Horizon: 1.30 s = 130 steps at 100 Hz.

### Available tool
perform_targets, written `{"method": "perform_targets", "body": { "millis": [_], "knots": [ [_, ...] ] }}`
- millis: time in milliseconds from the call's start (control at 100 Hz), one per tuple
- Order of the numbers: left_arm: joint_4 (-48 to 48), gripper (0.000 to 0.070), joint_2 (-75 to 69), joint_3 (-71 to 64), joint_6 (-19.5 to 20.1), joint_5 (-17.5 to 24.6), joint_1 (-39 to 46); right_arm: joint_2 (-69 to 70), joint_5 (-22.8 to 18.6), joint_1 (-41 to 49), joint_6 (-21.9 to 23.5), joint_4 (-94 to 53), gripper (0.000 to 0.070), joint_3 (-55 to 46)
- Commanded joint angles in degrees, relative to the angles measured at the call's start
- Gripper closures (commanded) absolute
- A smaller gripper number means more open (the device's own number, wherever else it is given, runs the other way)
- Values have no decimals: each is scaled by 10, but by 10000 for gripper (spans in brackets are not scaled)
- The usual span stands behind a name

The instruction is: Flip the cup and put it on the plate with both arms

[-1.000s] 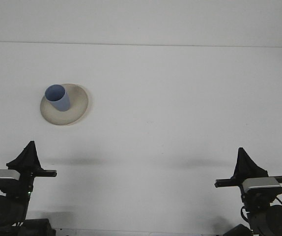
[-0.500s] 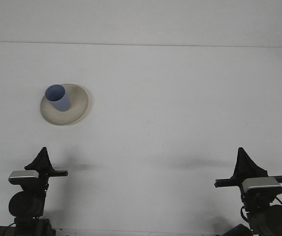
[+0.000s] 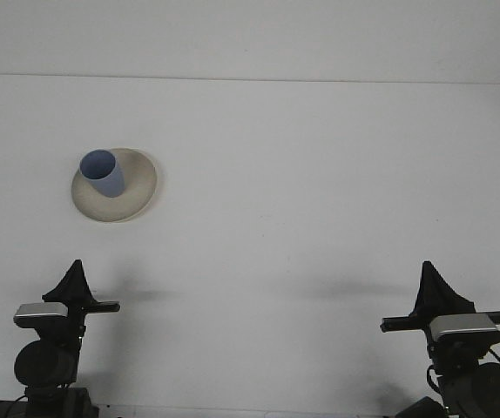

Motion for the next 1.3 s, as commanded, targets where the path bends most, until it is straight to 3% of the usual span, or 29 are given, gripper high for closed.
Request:
{"method": "perform_targets", "body": {
  "millis": [0, 220, 520, 570, 720, 800, 1070, 1290],
  "knots": [
    [6, 685, -1, -11, 1, -5, 1, 3, 0, 3, 8, 5, 699, 2],
    [6, 685, -1, -11, 1, -5, 1, 3, 0, 3, 8, 5, 699, 2],
    [6, 685, -1, -11, 1, -5, 1, 3, -10, -51, -65, 29, 699, -18],
    [6, 685, -1, -11, 1, -5, 1, -1, -39, -89, -83, 56, 699, -39],
    [6, 685, -1, -11, 1, -5, 1, -19, -195, -212, -115, 139, 699, -126],
    [6, 685, -1, -11, 1, -5, 1, -40, -243, -256, -133, 167, 699, -177],
    [6, 685, -1, -11, 1, -5, 1, -113, -238, -286, -156, 173, 699, -292],
    [6, 685, -1, -11, 1, -5, 1, -113, -237, -286, -155, 136, 699, -298]
  ]
}}
